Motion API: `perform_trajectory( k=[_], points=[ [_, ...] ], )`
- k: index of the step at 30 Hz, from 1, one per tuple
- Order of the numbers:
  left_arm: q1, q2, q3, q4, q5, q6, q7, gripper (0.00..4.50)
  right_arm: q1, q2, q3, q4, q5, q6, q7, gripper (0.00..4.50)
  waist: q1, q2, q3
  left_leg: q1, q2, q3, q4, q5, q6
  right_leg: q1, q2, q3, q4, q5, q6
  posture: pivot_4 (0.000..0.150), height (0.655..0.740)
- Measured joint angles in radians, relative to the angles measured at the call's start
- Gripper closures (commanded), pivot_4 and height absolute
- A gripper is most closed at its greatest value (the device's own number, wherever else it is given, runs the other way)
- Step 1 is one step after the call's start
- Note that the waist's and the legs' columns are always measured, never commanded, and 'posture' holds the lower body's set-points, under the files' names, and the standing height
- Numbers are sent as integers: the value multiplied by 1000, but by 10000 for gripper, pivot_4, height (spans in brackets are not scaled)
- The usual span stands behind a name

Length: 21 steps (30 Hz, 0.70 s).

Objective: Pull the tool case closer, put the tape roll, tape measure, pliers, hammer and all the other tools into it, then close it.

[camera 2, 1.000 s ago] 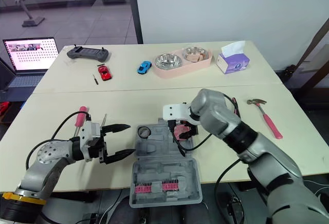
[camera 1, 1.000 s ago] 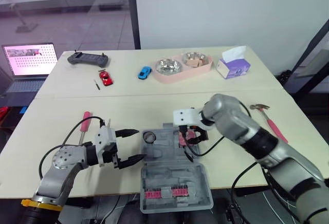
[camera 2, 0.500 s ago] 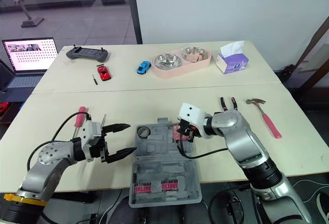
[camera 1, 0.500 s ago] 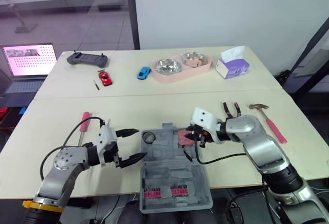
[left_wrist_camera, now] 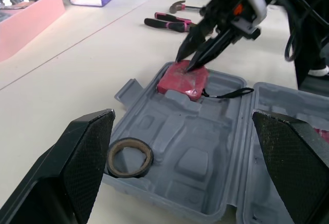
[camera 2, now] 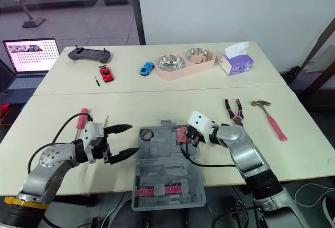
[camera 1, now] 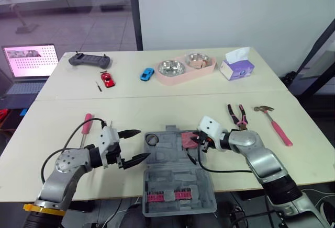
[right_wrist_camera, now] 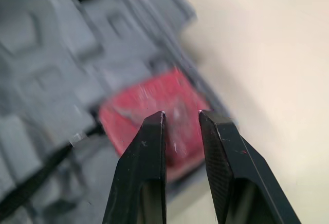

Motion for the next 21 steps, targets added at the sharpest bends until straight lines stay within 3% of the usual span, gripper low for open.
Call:
perform_trajectory(
  k=[10,15,21],
  points=[
    [18,4,21,-26,0,20,9,0,-6,34,-9,0,63,260,-32,34317,15,-12,-18,3,1,-1,-1,0,0,3,0,0,-1,-3,-4,1500,7400],
    [18,7,30,-27,0,23,7,0,-12,74,-8,12,64,279,-66,34317,13,-17,-24,8,2,0,-1,0,0,7,0,0,-1,-3,-5,1500,7400],
    [17,7,44,-26,-4,23,8,0,21,65,-37,-33,99,209,-58,34317,13,-11,-21,3,5,1,-2,0,0,1,2,0,-1,-3,-5,1500,7400]
  ],
)
